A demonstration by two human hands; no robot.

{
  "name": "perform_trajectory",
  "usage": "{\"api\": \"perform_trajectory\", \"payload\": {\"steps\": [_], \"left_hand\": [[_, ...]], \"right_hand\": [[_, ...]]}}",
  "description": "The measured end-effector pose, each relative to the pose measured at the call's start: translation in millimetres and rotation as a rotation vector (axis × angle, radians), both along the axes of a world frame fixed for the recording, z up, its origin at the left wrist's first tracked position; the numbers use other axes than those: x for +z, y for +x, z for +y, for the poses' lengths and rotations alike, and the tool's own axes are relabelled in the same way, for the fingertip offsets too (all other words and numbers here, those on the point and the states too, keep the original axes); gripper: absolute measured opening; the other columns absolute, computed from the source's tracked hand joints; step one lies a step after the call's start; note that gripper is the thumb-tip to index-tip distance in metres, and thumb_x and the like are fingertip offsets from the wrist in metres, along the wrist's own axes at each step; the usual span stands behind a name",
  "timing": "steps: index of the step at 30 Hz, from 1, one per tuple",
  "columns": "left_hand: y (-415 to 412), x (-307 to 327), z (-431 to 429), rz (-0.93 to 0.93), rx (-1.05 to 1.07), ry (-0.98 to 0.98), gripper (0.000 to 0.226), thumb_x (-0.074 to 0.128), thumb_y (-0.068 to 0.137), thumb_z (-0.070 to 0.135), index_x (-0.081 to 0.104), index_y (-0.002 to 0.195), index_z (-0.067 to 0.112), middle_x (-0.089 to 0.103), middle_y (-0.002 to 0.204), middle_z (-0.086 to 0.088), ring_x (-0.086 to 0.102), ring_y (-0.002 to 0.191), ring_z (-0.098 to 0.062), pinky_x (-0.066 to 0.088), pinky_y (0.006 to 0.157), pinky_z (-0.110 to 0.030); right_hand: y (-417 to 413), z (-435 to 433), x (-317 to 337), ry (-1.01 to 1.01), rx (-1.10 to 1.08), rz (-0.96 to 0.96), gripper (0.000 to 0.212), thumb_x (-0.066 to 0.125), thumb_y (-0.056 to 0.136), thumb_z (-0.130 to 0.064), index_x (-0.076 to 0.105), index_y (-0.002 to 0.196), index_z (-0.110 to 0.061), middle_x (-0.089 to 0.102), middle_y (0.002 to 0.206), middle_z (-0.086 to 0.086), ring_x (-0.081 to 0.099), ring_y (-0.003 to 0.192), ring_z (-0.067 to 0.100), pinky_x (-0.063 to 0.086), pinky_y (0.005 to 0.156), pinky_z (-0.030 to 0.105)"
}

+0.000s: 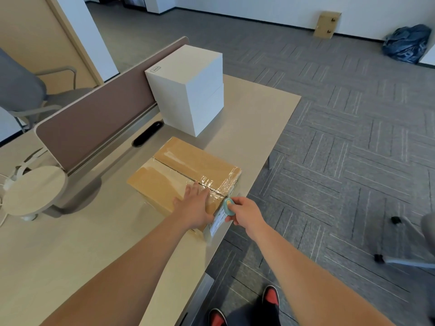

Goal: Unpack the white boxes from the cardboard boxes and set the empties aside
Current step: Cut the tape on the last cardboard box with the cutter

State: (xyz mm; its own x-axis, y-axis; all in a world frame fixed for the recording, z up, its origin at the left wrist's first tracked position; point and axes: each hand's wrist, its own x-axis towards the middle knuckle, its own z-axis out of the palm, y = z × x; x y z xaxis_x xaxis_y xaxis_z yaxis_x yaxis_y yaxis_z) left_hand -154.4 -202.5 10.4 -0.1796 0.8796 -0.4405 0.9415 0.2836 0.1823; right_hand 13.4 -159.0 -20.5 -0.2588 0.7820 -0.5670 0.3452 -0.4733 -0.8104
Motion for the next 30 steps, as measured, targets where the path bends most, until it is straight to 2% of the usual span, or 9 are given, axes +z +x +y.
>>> {"api": "perform_trajectory", "payload": {"steps": [5, 10, 12, 14, 16, 18, 24, 27, 30], "left_hand": [[0, -1, 0, -0.013, 0.001, 0.007, 0.095, 0.07, 0.078, 0.049, 0.016, 0.154, 0.029, -0.009, 0.165, -0.005, -0.009, 0.151, -0.028, 0.016, 0.113, -0.066], [-3, 2, -1, -0.026, 0.013, 0.015, 0.094, 0.069, 0.079, 0.053, 0.018, 0.154, 0.029, -0.005, 0.165, -0.006, -0.006, 0.152, -0.027, 0.017, 0.114, -0.061], [-9, 5, 0, -0.081, 0.051, 0.034, 0.082, 0.067, 0.081, 0.054, 0.029, 0.149, 0.027, 0.006, 0.164, -0.007, 0.003, 0.152, -0.026, 0.022, 0.115, -0.056], [-17, 10, 0, -0.139, 0.09, 0.074, 0.067, 0.063, 0.084, 0.055, 0.042, 0.141, 0.025, 0.026, 0.158, -0.007, 0.024, 0.146, -0.025, 0.033, 0.113, -0.049], [-26, 20, -2, -0.195, 0.157, 0.1, 0.064, 0.062, 0.089, 0.047, 0.042, 0.145, 0.023, 0.034, 0.153, -0.004, 0.037, 0.138, -0.023, 0.037, 0.11, -0.041], [-36, 30, -3, -0.208, 0.218, 0.139, 0.061, 0.059, 0.093, 0.041, 0.039, 0.147, 0.02, 0.037, 0.15, -0.005, 0.041, 0.135, -0.024, 0.038, 0.109, -0.037], [-74, 54, -1, -0.198, 0.373, 0.222, 0.054, 0.054, 0.095, 0.038, 0.044, 0.144, 0.016, 0.047, 0.14, -0.01, 0.047, 0.128, -0.026, 0.04, 0.103, -0.035], [-95, 58, 2, -0.199, 0.465, 0.245, 0.049, 0.054, 0.094, 0.037, 0.052, 0.135, 0.011, 0.052, 0.135, -0.012, 0.05, 0.123, -0.027, 0.042, 0.102, -0.036], [-116, 57, 6, -0.179, 0.555, 0.256, 0.05, 0.054, 0.093, 0.037, 0.051, 0.135, 0.011, 0.05, 0.136, -0.012, 0.047, 0.127, -0.027, 0.041, 0.103, -0.035]], "right_hand": [[1, -10, 4, 0.001, 0.192, -0.068, 0.023, 0.057, 0.098, -0.015, 0.064, 0.12, -0.019, 0.069, 0.107, 0.007, 0.07, 0.06, 0.012, 0.046, 0.048, 0.02], [6, -10, 11, -0.004, 0.272, -0.13, 0.026, 0.058, 0.098, -0.015, 0.063, 0.123, -0.019, 0.069, 0.11, 0.007, 0.069, 0.059, 0.011, 0.045, 0.048, 0.018], [12, -2, 19, 0.021, 0.242, -0.157, 0.026, 0.059, 0.096, -0.014, 0.065, 0.122, -0.017, 0.07, 0.105, 0.006, 0.067, 0.058, 0.011, 0.044, 0.048, 0.018], [20, 8, 33, 0.038, 0.191, -0.183, 0.026, 0.06, 0.095, -0.012, 0.067, 0.119, -0.015, 0.07, 0.102, 0.007, 0.063, 0.055, 0.012, 0.043, 0.046, 0.016], [24, 18, 48, 0.065, 0.16, -0.214, 0.024, 0.06, 0.093, -0.01, 0.068, 0.115, -0.014, 0.07, 0.097, 0.008, 0.06, 0.054, 0.013, 0.042, 0.045, 0.017], [22, 28, 64, 0.121, 0.163, -0.23, 0.026, 0.059, 0.091, -0.01, 0.068, 0.115, -0.013, 0.071, 0.091, 0.009, 0.059, 0.054, 0.013, 0.044, 0.049, 0.02], [-23, 62, 103, 0.279, 0.267, -0.236, 0.023, 0.062, 0.091, -0.012, 0.062, 0.113, -0.012, 0.07, 0.101, 0.01, 0.062, 0.051, 0.015, 0.044, 0.051, 0.024], [-55, 79, 114, 0.306, 0.336, -0.239, 0.016, 0.062, 0.091, -0.012, 0.064, 0.107, -0.012, 0.071, 0.097, 0.013, 0.063, 0.051, 0.016, 0.043, 0.049, 0.024], [-92, 96, 117, 0.331, 0.407, -0.238, 0.012, 0.061, 0.091, -0.014, 0.065, 0.103, -0.016, 0.071, 0.094, 0.011, 0.063, 0.053, 0.017, 0.044, 0.05, 0.025]]}}
